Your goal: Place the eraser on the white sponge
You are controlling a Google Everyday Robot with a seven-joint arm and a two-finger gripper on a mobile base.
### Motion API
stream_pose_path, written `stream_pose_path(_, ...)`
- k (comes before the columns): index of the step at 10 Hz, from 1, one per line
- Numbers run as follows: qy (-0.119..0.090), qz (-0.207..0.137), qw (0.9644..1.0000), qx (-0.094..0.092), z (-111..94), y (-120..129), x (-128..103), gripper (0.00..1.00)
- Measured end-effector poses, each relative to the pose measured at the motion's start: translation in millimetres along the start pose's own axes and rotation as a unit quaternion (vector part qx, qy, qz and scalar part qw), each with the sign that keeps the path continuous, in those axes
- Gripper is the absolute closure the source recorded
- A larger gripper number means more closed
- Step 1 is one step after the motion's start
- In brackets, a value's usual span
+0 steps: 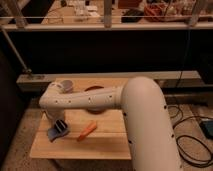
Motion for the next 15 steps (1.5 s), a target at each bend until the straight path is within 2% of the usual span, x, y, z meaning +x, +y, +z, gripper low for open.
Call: stream_pose_path(15,-0.002,-0.006,1.0,0.006,1.2,-1.1,-2.4,0.57)
